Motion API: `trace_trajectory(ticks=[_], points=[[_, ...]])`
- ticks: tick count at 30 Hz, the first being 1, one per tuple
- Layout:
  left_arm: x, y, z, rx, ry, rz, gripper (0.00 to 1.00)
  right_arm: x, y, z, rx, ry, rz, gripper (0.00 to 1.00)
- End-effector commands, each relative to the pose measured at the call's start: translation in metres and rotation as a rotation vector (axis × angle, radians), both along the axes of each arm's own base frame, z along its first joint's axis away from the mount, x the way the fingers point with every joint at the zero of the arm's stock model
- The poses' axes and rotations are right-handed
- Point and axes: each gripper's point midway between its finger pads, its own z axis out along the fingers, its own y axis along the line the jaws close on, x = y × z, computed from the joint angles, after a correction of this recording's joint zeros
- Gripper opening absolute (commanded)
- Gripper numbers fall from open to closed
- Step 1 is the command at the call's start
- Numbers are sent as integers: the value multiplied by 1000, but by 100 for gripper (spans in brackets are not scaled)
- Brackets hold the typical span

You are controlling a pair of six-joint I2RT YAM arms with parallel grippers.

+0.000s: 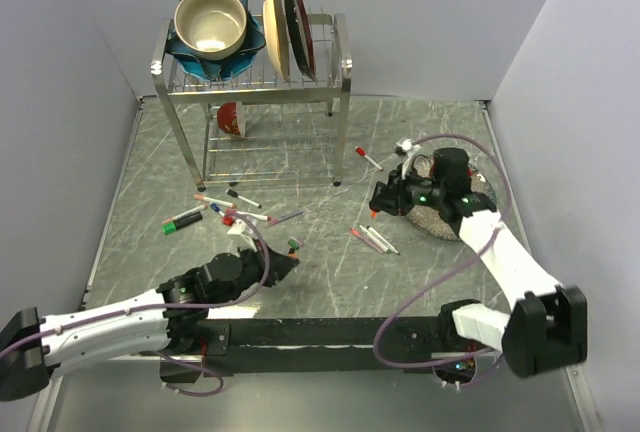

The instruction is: Open the pen caps

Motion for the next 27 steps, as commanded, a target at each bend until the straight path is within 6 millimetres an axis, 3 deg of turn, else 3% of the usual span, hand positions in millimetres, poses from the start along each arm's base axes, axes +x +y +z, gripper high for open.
trace_trajectory(ticks=[1,10,18,27], points=[[15,50,-48,156,98,224,6,9,-28,-41,-299,42,-39,0],[38,61,-67,252,148,305,9,11,-54,-92,-538,175,-55,1],[54,48,-76,295,150,243,15,11,-67,-113,-630,243,-66,6],[68,33,-82,319,166,183,28,3,-64,-130,-648,326,-18,13]])
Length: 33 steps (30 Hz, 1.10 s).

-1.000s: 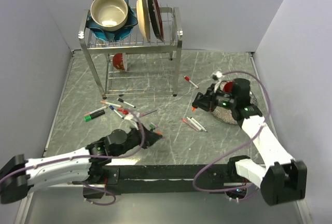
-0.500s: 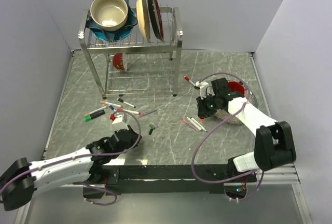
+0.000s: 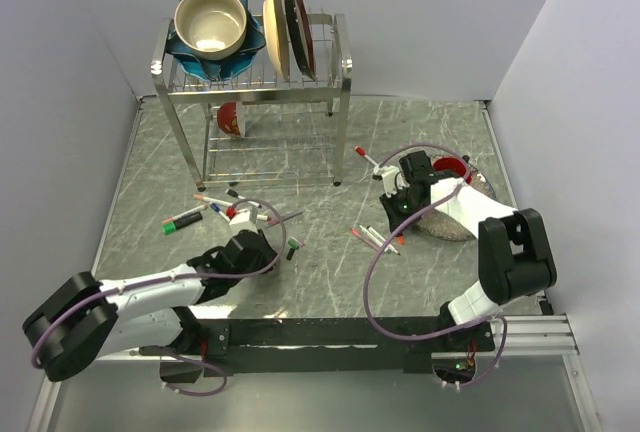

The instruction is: Open the pen caps

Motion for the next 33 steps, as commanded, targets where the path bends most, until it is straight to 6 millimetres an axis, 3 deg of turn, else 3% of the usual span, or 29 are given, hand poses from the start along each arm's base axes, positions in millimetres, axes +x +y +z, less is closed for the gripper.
trace_trajectory(ticks=[1,13,16,20,23,26,30,31,32,33], points=[[14,-24,20,-54,-42,-65,29,7,6,4,-5,0,33,14],[13,-24,26,-65,-34,-75,51,-4,24,5,82,72,89,36],[12,-22,43,-97,-71,-68,59,-4,29,11,109,64,108,43],[9,-19,62,-130,-110,-75,68,-3,31,21,141,50,115,46],[5,-15,76,-153,-144,-86,75,8,31,39,172,2,103,46],[0,-9,86,-166,-171,-92,84,32,29,64,189,-93,81,47],[-7,-3,98,-194,-208,-99,93,83,24,97,170,-204,38,53],[-8,-1,104,-212,-228,-99,96,93,24,100,170,-208,18,53],[-9,0,102,-214,-229,-99,97,101,25,91,161,-179,6,56],[-10,1,104,-222,-235,-94,97,118,28,104,168,-211,-2,56]])
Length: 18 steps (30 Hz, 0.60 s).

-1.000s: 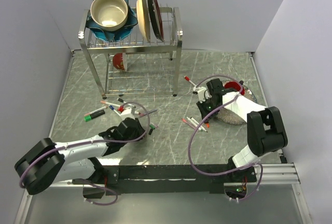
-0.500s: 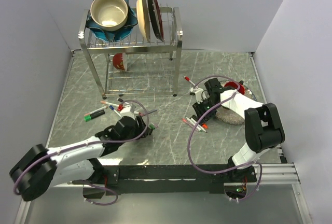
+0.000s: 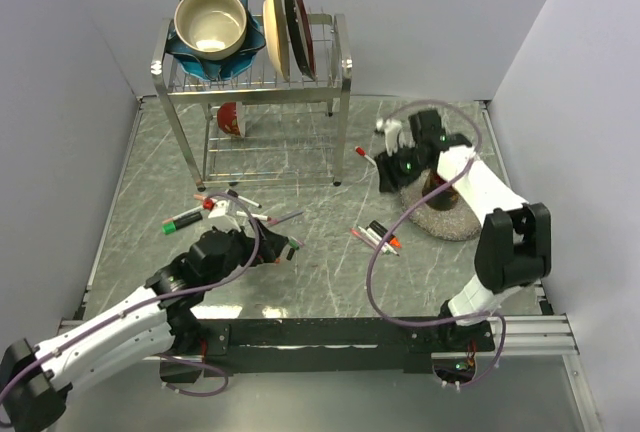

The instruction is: Open the pen caps

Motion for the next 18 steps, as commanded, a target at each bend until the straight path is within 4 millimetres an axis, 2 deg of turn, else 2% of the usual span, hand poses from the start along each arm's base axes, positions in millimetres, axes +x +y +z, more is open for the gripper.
trace_trajectory(ticks=[1,2,3,4,5,6,7,8,9,10,11,13,14,15,18], points=[[-6,8,6,-13,-30,-7,98,59,6,23,13,-64,-62,57],[-7,9,5,-14,-29,-5,98,65,8,6,2,-7,-73,60],[-7,12,5,-16,-31,8,99,82,11,17,7,-36,-89,60],[-8,13,8,-26,-39,10,99,91,9,13,-7,-29,-109,61],[-9,15,5,-22,-33,13,99,98,8,-3,-25,9,-119,61],[-9,15,6,-28,-35,17,99,112,8,3,-30,-17,-134,62],[-11,16,7,-37,-40,16,99,120,5,-1,-50,-17,-159,62],[-11,16,7,-40,-41,15,99,124,4,-16,-69,13,-164,62],[-11,17,8,-43,-42,16,99,133,4,-13,-75,-3,-171,62],[-11,17,10,-50,-49,19,99,138,0,-17,-94,-3,-188,62],[-11,18,9,-50,-49,20,99,141,-1,-30,-110,19,-190,62],[-10,19,11,-47,-57,27,99,152,-1,-31,-122,5,-198,62],[-10,19,11,-47,-57,27,99,153,-3,-44,-142,31,-200,62],[-9,19,12,-45,-61,27,99,161,-3,-39,-145,11,-206,62],[-8,19,10,-31,-57,29,99,168,-3,-50,-161,26,-209,61]])
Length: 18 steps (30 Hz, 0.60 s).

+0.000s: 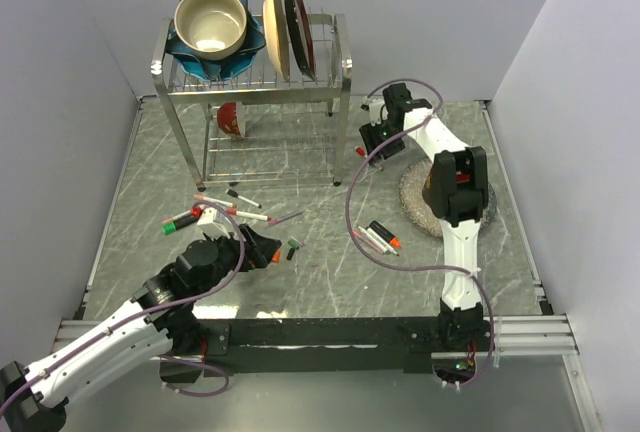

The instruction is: Open the pen caps

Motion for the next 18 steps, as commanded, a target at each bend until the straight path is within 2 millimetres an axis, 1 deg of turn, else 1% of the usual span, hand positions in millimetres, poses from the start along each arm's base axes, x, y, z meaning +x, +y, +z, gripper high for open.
trace_trajectory(ticks=[1,5,6,8,14,18], points=[[5,1,0,18,-12,13,99,19,-5,15,-34,-46,-29,61],[6,0,0,24,-14,9,99,21,-7,1,-53,-26,-29,59],[6,-1,0,26,-11,8,99,23,-7,1,-54,-28,-29,59],[5,-1,0,24,-9,4,99,22,-7,-6,-58,-11,-26,57],[3,-2,2,-2,-6,0,99,15,-4,-16,-67,18,-8,54],[0,-2,5,-26,-4,-6,99,12,-2,-21,-70,32,2,47]])
